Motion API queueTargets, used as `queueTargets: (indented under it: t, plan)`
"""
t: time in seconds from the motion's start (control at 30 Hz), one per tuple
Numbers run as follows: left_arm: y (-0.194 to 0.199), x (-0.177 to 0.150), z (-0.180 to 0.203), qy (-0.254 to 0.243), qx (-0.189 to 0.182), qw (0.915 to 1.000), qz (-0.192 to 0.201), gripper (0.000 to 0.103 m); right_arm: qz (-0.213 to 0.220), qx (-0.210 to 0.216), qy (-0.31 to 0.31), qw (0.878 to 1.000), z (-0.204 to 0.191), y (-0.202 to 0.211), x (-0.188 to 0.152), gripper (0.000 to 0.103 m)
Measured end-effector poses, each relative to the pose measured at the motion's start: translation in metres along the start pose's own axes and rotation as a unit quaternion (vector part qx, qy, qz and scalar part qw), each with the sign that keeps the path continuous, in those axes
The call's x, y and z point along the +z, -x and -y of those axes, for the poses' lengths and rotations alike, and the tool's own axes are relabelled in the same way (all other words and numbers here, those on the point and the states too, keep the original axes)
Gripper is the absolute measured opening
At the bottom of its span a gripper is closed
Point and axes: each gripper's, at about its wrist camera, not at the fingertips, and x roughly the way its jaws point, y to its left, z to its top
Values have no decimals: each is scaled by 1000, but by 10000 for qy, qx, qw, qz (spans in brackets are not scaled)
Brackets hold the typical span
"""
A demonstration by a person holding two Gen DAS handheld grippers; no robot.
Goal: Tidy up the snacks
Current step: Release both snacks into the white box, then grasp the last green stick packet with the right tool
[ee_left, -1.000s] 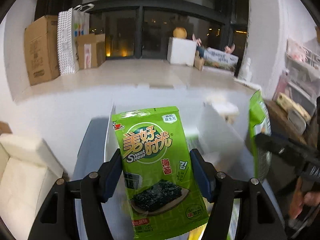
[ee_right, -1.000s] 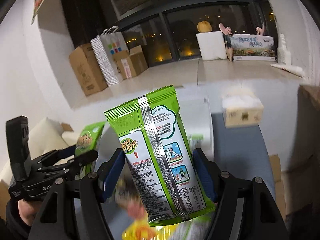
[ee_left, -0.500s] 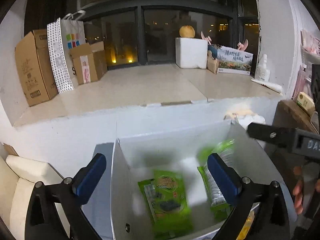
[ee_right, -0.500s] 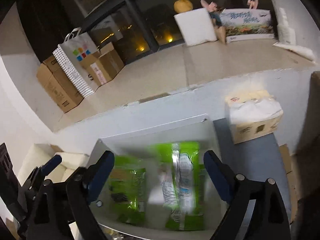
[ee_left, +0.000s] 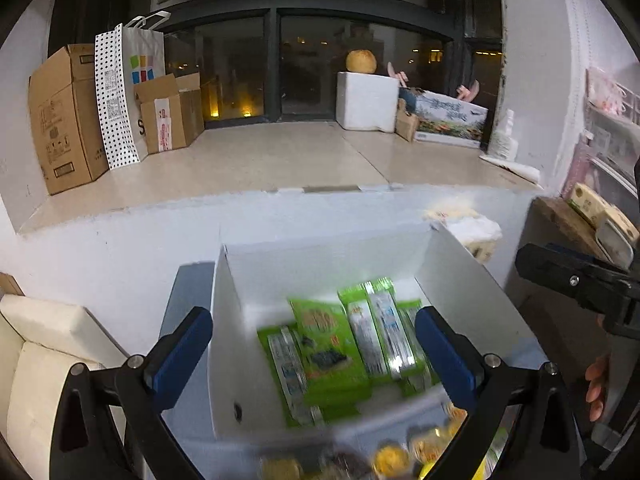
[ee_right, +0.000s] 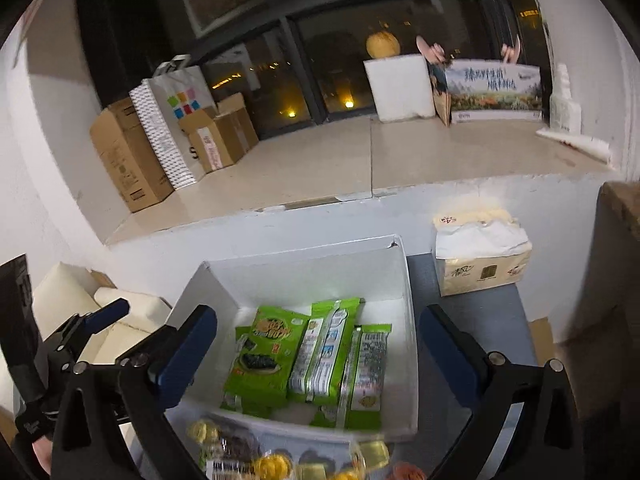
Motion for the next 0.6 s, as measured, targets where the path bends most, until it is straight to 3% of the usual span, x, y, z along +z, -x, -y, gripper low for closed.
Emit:
queueTargets:
  t: [0.27, 0.37, 0.47, 0.6]
  plan:
    - [52, -87, 16, 42, -444, 9986, -297, 103, -298, -66, 47, 9995, 7, 54, -90, 103]
    - [62, -121, 19, 154, -473, 9976, -488, 103, -510, -319, -167, 9980, 16, 65, -136, 103]
    - [69, -155, 21, 299, -488, 9957, -724, 103, -949, -475, -399, 9935, 21, 67, -184, 103]
    - [73, -175, 27, 251, -558, 9942, -882, 103, -1473, -763, -244, 9858, 17, 53, -215, 103]
